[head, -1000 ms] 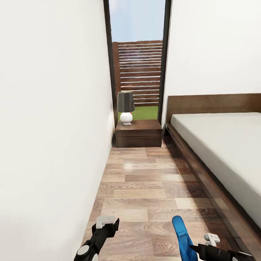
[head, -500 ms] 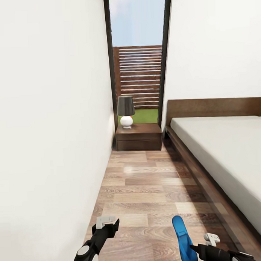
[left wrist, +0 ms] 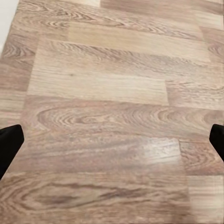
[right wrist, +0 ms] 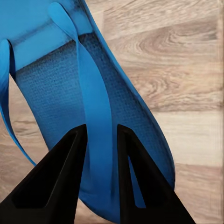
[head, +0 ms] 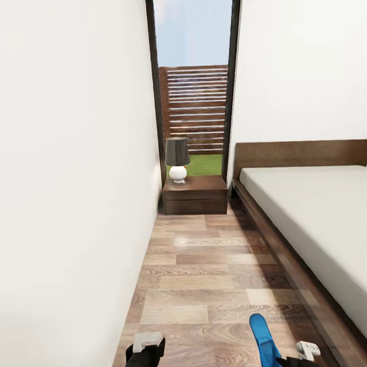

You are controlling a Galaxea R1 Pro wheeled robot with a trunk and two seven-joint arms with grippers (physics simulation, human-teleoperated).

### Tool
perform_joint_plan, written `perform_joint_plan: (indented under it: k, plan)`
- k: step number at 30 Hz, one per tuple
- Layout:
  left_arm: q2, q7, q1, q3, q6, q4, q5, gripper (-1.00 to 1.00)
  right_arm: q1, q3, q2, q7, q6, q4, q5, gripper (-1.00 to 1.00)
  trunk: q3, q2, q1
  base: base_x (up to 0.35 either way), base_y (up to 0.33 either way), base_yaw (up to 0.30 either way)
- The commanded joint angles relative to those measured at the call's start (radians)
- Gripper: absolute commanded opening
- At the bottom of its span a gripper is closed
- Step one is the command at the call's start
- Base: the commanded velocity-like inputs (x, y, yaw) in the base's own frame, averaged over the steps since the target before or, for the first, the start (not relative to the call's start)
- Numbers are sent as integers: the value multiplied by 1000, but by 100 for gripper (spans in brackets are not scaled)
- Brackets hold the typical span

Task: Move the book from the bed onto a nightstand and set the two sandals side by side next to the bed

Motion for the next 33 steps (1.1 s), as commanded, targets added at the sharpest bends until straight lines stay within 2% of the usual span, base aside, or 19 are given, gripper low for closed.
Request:
perform_joint_plan:
  k: [1, 6, 10, 19, 21, 25, 33]
  plan:
    - [1, 0, -1, -3, -20, 28, 10, 100, 0, 9, 1, 5, -9, 4, -11, -100, 2, 7, -4, 0, 0, 0]
    - [4, -18, -1, -3, -76, 86, 10, 100, 0, 8, 5, 6, -28, 10, -11, -100, 18, 42, -23, 0, 0, 0]
    - [4, -24, -1, -2, -84, 124, 8, 100, 0, 9, 10, 5, -29, 25, -11, -100, 31, 70, -39, 0, 0, 0]
    - [1, -23, -1, -3, -87, 133, 7, 100, 0, 8, 15, 5, -21, 39, -11, -100, 59, 133, -73, 0, 0, 0]
    - [1, -23, -1, -3, -87, 133, 7, 100, 0, 9, 26, 4, -18, 66, -11, -100, 65, 147, -81, 0, 0, 0]
    - [1, -24, -1, -4, -92, 133, 8, 100, 0, 7, 94, 4, -28, 168, -11, -100, 78, 175, -96, 0, 0, 0]
    - [1, -24, -1, -3, -93, 182, 9, 100, 0, 7, 104, 6, -30, 188, -11, -100, 103, 231, -127, 0, 0, 0]
